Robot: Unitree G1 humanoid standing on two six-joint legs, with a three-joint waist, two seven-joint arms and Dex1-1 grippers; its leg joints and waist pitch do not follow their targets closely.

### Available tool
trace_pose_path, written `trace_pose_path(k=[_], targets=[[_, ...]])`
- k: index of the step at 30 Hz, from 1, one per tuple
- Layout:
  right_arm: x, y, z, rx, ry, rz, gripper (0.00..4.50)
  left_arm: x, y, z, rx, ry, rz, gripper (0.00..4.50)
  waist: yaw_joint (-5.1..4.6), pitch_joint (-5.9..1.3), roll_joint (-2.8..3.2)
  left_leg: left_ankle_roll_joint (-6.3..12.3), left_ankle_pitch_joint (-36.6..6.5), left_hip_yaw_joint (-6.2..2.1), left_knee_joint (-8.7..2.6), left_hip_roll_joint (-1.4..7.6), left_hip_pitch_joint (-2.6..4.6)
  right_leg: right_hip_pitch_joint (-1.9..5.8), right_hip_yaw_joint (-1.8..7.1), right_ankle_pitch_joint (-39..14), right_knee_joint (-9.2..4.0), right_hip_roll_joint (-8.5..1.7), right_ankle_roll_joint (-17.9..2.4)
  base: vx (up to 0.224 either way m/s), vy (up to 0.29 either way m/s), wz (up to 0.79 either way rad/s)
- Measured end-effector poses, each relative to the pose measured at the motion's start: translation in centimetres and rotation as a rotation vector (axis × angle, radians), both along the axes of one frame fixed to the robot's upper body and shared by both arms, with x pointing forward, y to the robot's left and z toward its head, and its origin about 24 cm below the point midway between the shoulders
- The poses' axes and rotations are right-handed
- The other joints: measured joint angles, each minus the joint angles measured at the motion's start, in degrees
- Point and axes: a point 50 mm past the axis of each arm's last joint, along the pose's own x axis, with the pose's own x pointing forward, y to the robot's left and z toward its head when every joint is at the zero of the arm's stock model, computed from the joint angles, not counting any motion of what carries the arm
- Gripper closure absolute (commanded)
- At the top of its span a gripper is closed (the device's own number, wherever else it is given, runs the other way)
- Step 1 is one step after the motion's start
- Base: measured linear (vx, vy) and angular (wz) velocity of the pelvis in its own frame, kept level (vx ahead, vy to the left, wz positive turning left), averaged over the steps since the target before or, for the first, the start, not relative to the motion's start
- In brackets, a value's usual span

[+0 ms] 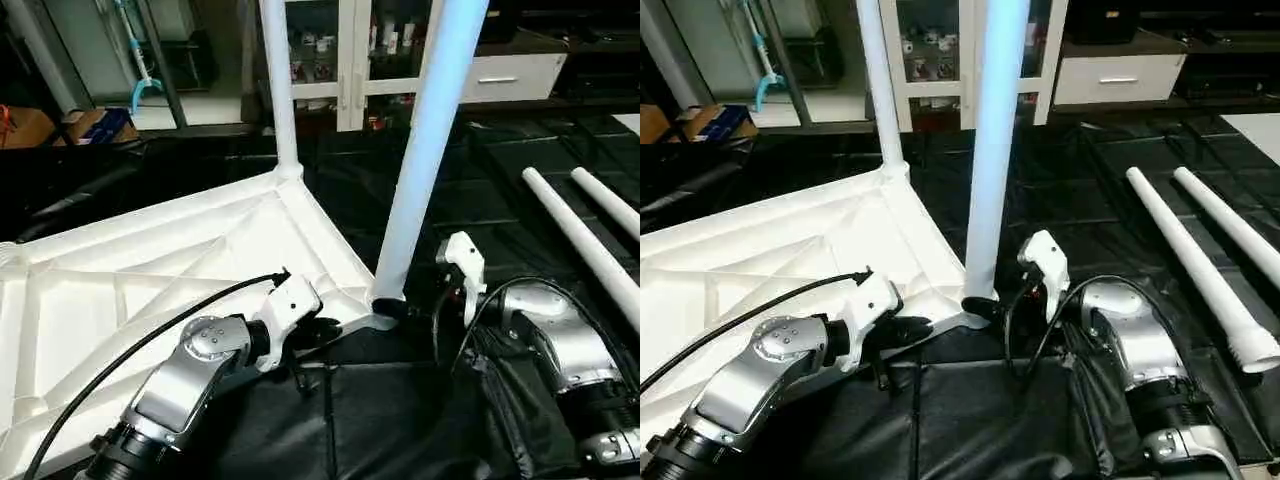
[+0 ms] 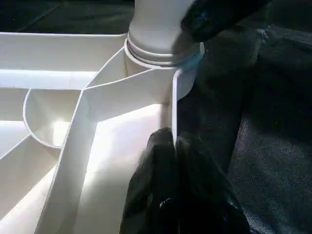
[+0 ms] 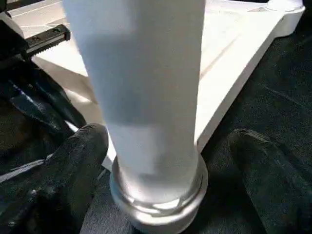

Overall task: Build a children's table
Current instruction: Rotate leg to tighten

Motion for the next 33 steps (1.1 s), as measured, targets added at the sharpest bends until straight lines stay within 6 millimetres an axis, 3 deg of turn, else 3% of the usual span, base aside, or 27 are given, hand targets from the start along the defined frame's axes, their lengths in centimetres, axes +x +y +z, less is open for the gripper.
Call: trace_pose_path(k=[7,10,12,15,22,33], targets=[[0.3,1.5,-0.5,0.036,-0.027,-0.044,1.10,0.0,-0.1,0.0,-0.002,0.000,0.003,4.50,0.15,-0.05,0.09,0.00,0.0,0.00,0.02,0.00,0.00,-0.01,0.00,0.0,0.04,0.00,0.0,0.000,0.000,0.00],[0.3,2.3,-0.9,0.054,-0.035,-0.082,1.20,0.3,-0.5,0.0,0.001,-0.002,0.002,4.50,0.33,-0.05,0.08,-0.02,0.0,0.00,0.07,-0.01,0.00,0.00,0.02,0.0,0.06,-0.01,0.0,0.000,0.000,0.00],[0.4,2.7,-1.0,0.052,-0.053,-0.115,1.55,0.7,-0.7,0.0,0.006,-0.007,0.011,4.50,0.36,-0.04,0.06,-0.09,0.0,0.03,0.08,-0.02,0.00,0.01,0.06,0.0,0.08,-0.01,0.0,0.000,0.000,0.00],[0.5,2.9,-1.1,0.046,-0.067,-0.144,1.64,0.8,-0.9,0.0,0.007,-0.011,0.026,4.50,0.30,-0.03,0.05,-0.12,0.0,0.03,0.11,-0.02,0.00,0.02,0.07,0.0,0.10,-0.02,0.0,0.000,0.000,0.00],[1.4,3.8,-1.3,0.022,-0.132,-0.391,2.40,2.3,-2.3,0.0,0.022,-0.046,0.122,4.50,0.27,-0.03,0.05,-0.19,0.0,0.03,0.11,-0.02,0.00,0.02,0.08,0.0,0.16,-0.02,0.0,0.000,0.000,0.00],[1.1,4.7,-1.5,0.028,-0.150,-0.475,2.54,2.5,-2.6,-0.1,0.018,-0.049,0.132,4.50,0.28,-0.03,0.05,-0.20,0.0,0.01,0.09,-0.02,-0.01,0.06,0.07,0.0,0.15,-0.03,0.0,0.000,0.000,0.00]])
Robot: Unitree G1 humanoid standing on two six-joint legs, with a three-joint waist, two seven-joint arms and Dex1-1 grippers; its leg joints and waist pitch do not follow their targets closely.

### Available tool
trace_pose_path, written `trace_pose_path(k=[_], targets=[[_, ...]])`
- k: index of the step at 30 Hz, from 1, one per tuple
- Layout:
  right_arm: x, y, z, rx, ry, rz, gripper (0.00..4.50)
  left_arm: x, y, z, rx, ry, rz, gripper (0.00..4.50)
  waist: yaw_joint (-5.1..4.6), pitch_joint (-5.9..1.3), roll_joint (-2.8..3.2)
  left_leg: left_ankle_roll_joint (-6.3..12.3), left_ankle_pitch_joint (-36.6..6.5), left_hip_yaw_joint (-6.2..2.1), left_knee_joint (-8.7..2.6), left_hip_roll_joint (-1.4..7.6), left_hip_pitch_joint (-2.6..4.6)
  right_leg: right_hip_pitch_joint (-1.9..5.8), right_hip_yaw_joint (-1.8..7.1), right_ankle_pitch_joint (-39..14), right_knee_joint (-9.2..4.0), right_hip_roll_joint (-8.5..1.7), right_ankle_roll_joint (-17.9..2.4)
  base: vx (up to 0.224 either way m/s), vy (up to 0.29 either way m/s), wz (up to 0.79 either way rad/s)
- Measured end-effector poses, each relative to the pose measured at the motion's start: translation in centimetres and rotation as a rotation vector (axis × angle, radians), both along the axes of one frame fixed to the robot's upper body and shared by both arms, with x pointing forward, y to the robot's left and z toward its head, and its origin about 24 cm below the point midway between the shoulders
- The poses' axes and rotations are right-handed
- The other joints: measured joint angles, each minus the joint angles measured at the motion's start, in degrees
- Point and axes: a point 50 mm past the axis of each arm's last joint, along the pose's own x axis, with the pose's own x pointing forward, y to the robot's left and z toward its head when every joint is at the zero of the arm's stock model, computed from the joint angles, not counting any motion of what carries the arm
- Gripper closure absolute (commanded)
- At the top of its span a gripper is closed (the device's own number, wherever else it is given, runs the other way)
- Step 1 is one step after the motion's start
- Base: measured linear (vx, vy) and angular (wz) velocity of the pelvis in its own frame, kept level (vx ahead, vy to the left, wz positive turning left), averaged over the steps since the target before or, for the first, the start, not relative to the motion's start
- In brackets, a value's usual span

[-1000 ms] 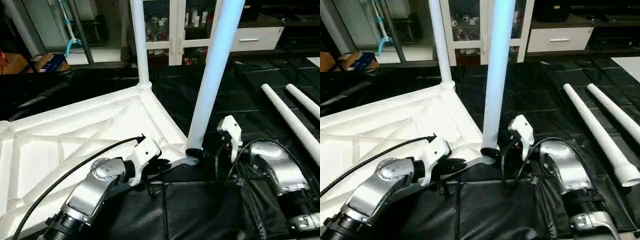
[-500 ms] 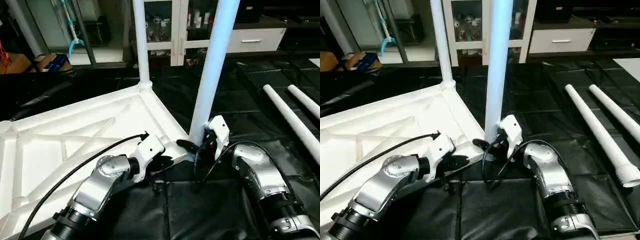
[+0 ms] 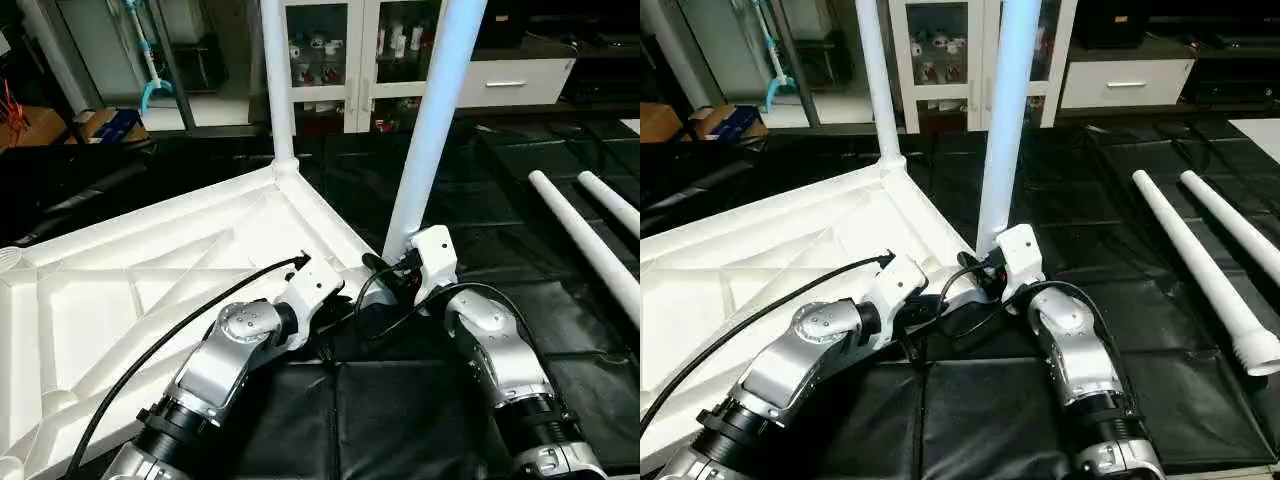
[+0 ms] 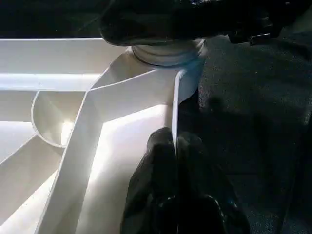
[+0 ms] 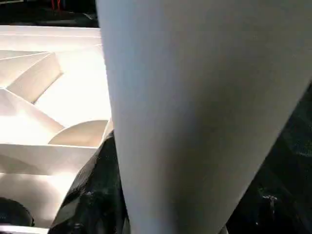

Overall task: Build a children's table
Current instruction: Rotate leg to tighten

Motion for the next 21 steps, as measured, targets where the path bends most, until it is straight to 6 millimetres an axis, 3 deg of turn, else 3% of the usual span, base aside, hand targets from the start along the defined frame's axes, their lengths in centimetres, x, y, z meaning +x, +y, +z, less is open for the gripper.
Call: trace_pose_path(k=[17,18,21], targets=[[0.2,-1.3,0.4,-0.015,0.003,0.065,2.54,-0.1,0.2,0.0,0.010,-0.025,-0.016,4.50,0.11,0.03,0.03,0.01,0.0,0.00,-0.03,0.00,-0.13,-0.04,0.00,0.0,0.00,0.00,0.0,0.000,0.000,0.00],[0.2,-1.4,0.4,-0.017,0.003,0.073,1.98,-0.1,0.2,0.0,0.010,-0.026,-0.018,4.50,0.12,0.03,0.03,0.01,0.0,0.00,-0.03,0.00,-0.16,-0.05,0.00,0.0,0.00,0.00,0.0,0.000,0.000,0.00],[0.1,-1.5,0.6,0.002,0.005,0.114,1.82,0.0,0.5,0.0,0.020,-0.034,-0.008,4.50,0.00,0.04,0.01,0.02,0.0,-0.03,-0.02,0.03,-0.20,-0.07,-0.03,0.0,0.00,0.01,0.0,0.000,0.000,0.00]])
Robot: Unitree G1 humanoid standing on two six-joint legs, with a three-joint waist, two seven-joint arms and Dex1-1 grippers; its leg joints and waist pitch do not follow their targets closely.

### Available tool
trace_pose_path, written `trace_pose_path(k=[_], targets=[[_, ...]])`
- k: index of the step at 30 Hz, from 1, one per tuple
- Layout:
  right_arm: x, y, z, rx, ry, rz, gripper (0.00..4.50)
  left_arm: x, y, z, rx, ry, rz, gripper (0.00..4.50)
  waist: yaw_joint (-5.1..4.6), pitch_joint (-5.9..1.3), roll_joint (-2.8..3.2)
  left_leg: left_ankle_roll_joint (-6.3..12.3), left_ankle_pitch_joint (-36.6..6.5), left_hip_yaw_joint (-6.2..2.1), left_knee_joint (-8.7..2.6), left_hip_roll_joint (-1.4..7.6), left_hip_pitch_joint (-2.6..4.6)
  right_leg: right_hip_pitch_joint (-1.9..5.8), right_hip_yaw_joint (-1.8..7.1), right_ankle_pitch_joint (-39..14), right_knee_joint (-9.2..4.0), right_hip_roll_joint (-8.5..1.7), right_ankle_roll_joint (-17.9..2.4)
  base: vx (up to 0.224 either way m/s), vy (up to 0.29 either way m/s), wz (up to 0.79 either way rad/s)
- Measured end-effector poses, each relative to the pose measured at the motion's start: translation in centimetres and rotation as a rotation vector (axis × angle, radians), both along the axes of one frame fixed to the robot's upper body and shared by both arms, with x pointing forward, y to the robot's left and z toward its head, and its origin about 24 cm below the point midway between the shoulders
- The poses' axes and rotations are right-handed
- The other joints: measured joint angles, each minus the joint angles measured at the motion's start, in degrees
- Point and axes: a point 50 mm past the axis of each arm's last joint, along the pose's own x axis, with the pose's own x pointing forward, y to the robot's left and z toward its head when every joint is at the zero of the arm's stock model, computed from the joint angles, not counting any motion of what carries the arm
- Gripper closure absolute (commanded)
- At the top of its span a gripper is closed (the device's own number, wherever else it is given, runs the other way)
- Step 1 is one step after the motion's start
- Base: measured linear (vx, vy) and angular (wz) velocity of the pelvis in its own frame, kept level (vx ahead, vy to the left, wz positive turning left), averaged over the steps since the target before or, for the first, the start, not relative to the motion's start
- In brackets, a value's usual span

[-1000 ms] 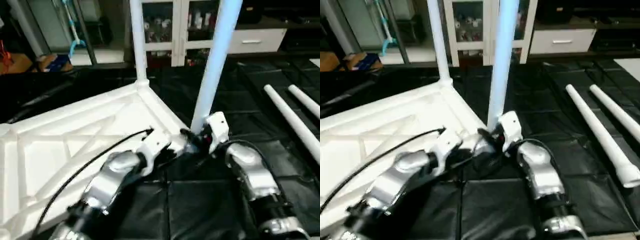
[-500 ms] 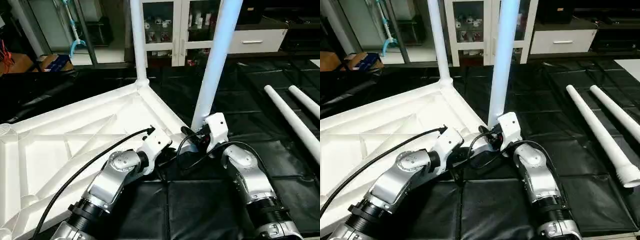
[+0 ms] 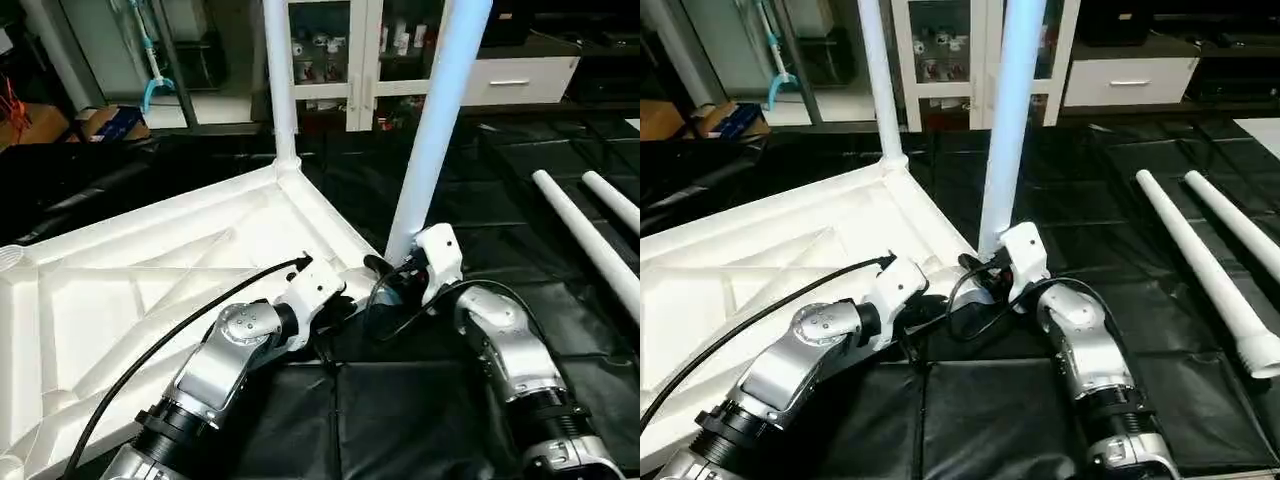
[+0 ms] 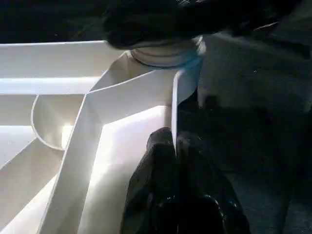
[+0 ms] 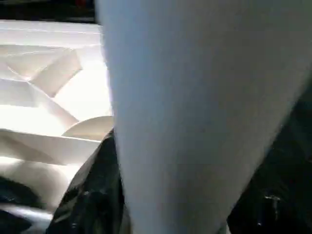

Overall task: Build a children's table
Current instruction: Rotate leg to tighten

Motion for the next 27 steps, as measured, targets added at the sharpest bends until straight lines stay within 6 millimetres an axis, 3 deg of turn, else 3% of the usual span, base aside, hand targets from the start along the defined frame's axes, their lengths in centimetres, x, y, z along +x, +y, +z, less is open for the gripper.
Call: trace_pose_path(k=[14,27], targets=[[-0.31,-0.32,0.33,0.023,0.013,0.097,0.53,0.10,0.37,0.04,0.006,-0.009,0.010,4.50,-0.27,0.05,-0.08,0.03,0.0,0.00,0.01,0.01,-0.06,-0.06,-0.01,0.0,0.00,0.01,0.0,0.000,0.000,0.00],[-0.48,-0.52,0.58,0.033,0.015,0.119,0.53,0.10,0.45,0.04,0.012,-0.017,0.007,4.50,-0.21,0.10,-0.15,0.04,0.0,0.00,0.01,0.02,-0.07,-0.07,-0.02,0.0,0.00,0.01,0.0,0.000,0.000,0.00]])
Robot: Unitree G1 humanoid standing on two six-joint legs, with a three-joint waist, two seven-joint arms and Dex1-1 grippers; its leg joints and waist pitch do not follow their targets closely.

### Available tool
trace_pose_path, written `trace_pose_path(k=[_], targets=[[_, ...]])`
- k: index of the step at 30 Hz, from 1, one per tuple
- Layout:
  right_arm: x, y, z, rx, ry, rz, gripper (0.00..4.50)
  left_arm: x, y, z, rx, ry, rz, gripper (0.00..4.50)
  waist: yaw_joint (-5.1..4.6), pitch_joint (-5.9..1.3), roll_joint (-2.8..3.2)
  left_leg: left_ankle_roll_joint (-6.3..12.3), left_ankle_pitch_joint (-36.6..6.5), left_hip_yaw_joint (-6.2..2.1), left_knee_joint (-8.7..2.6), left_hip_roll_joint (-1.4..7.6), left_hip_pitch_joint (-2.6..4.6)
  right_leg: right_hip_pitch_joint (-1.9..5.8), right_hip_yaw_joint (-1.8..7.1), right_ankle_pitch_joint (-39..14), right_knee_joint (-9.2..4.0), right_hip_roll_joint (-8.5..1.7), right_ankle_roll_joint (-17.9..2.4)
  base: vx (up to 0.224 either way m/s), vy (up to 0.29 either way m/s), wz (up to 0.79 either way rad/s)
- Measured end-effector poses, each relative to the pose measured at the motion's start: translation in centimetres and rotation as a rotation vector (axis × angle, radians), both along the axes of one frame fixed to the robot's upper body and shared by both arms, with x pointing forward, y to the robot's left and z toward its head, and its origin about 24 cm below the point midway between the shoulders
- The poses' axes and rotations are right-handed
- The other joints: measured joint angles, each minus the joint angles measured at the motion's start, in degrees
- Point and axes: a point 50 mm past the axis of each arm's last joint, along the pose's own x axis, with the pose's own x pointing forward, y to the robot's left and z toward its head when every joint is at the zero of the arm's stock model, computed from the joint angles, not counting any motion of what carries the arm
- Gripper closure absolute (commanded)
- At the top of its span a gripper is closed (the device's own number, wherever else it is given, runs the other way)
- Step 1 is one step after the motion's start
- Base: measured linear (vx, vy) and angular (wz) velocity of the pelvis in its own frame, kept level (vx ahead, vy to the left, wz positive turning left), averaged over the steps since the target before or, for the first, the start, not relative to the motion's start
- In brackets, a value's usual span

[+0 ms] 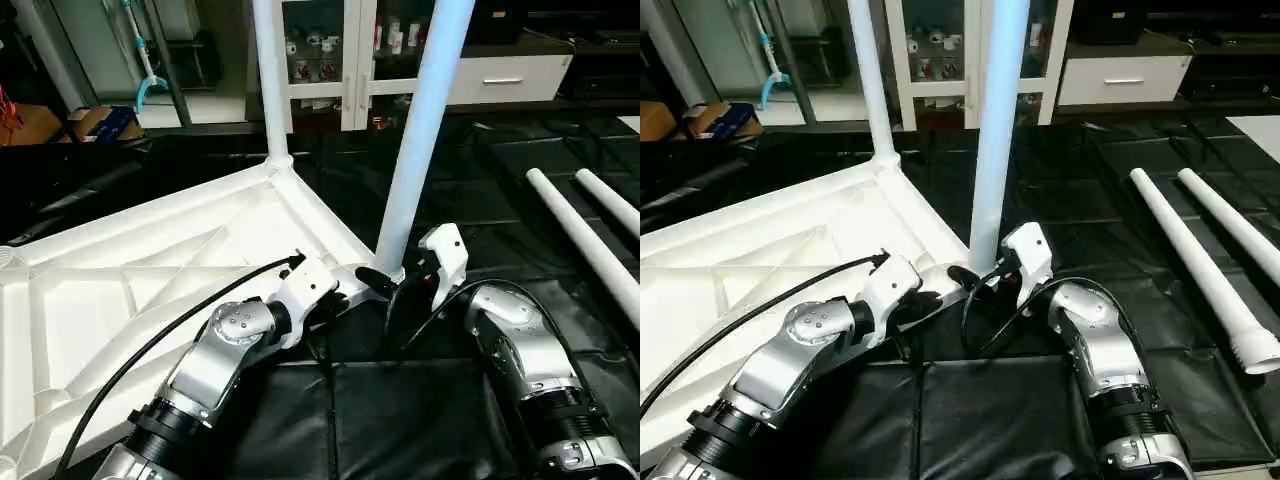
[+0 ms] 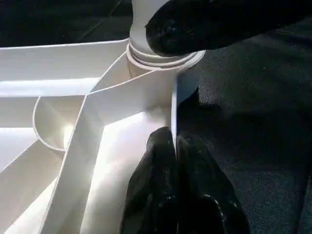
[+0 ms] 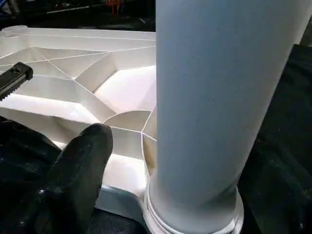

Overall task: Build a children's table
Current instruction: Rotate leg to tighten

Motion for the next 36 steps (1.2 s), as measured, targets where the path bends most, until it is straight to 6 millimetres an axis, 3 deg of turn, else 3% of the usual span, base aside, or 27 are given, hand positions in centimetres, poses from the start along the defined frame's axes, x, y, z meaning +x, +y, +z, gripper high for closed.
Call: trace_pose_path(k=[36], targets=[[-0.07,-0.55,0.18,-0.034,-0.023,0.040,0.53,-0.08,0.14,0.05,0.008,-0.008,-0.003,4.50,-0.09,0.15,-0.32,0.13,0.1,0.00,0.00,0.01,0.01,-0.01,0.00,0.0,0.04,0.00,0.0,0.000,0.000,0.00]])
